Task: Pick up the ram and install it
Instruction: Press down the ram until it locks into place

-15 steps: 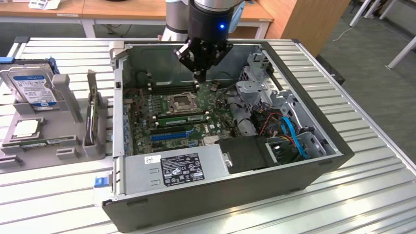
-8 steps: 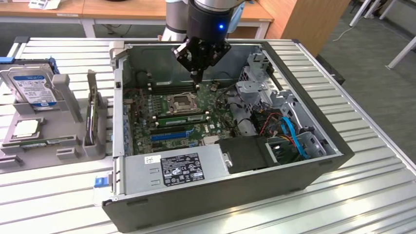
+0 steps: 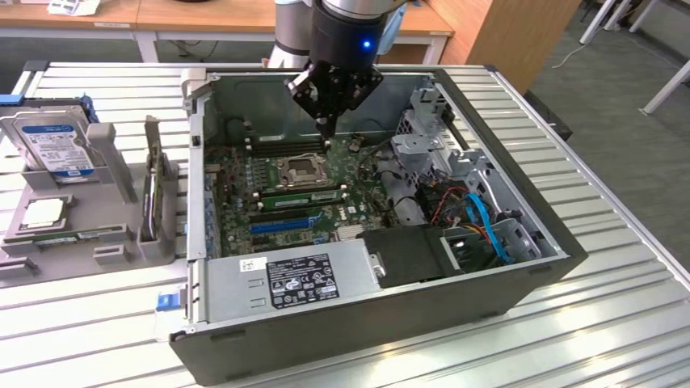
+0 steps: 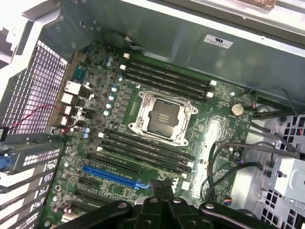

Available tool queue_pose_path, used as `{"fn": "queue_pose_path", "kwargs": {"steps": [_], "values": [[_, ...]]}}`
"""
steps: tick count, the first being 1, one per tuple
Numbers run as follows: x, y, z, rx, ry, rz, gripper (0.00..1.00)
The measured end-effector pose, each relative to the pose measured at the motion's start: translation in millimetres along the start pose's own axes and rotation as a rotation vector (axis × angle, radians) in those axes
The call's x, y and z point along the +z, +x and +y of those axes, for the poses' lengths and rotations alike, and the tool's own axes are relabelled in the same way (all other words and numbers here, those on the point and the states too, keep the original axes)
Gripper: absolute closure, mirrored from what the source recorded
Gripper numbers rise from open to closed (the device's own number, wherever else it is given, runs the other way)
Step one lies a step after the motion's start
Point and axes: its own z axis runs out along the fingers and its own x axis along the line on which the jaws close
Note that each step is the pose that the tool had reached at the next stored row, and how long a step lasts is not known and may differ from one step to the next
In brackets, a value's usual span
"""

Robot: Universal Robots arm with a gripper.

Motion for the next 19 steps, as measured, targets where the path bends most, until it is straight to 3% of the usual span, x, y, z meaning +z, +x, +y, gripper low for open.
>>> {"fn": "queue_pose_path", "kwargs": {"steps": [12,19], "values": [[0.0,0.0,0.0,0.135,-0.0004,-0.011,0.9],[0.0,0.1,0.0,0.187,-0.0015,-0.0114,0.9]]}}
